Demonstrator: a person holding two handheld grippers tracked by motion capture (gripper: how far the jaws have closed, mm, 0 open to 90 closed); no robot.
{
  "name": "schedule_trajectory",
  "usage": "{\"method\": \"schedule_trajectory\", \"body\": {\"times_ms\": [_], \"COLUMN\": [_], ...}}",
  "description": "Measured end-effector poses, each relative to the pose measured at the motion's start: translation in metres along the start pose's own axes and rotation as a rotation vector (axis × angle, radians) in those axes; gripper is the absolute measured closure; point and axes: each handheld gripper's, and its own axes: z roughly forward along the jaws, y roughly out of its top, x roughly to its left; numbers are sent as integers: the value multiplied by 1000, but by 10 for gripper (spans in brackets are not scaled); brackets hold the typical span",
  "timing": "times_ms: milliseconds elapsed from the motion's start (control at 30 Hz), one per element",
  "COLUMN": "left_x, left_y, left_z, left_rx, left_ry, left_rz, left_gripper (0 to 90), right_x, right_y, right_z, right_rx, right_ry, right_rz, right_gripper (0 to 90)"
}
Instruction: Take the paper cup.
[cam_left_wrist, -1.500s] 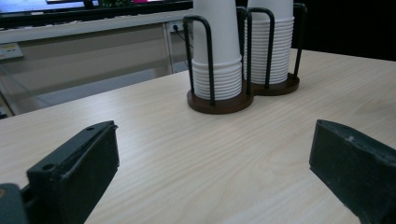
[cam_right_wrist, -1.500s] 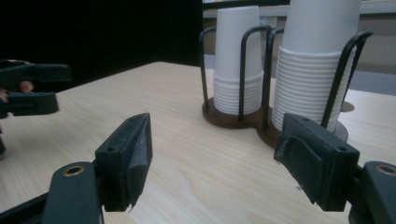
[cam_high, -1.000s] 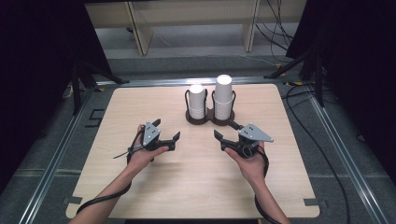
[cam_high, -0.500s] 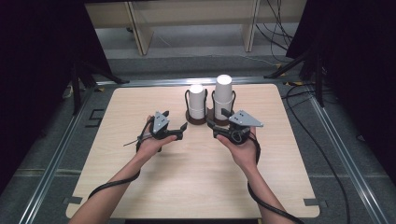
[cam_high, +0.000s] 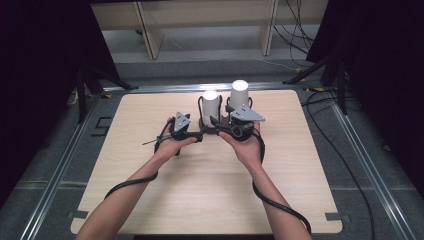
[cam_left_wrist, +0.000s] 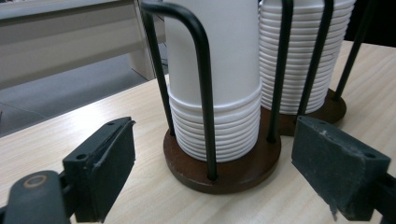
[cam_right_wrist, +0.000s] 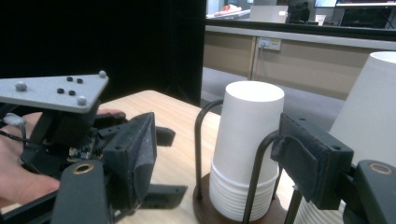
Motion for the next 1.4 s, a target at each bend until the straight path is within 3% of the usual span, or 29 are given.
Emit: {"method": "schedule_trajectory", "body": {"times_ms": [33,100,333,633,700,800,933,1000,1200,1233,1333,1400], "left_x": [0,1,3,3,2,1,1,1,3,3,4,3], "left_y": [0,1,0,2,3,5,5,5,5,6,6,6], "left_z": [3,8,24,38,40,43,47,49,51,51,53,53], "left_rx": [1,8,32,59,66,66,77,86,91,95,90,92], "left_ry": [-4,-10,-24,-38,-36,-38,-32,-34,-32,-32,-33,-34], "left_rz": [-3,0,-15,-16,-11,-8,-3,4,-9,-10,-33,-28], "left_gripper": [131,129,140,144,144,144,144,145,145,146,146,146], "right_x": [-1,-3,-8,-14,-17,-17,-20,-20,-21,-20,-22,-21], "right_y": [1,2,4,7,10,12,15,16,18,18,19,18], "right_z": [4,8,28,44,47,51,55,57,62,64,70,72], "right_rx": [-11,-12,25,52,43,47,47,51,67,74,71,81], "right_ry": [13,-5,2,-36,-52,-34,-52,-58,-75,-70,-75,-77], "right_rz": [3,-27,-15,-20,-66,-17,-62,-46,-74,-57,-82,-62], "right_gripper": [299,299,300,304,304,305,306,306,307,306,306,306]}}
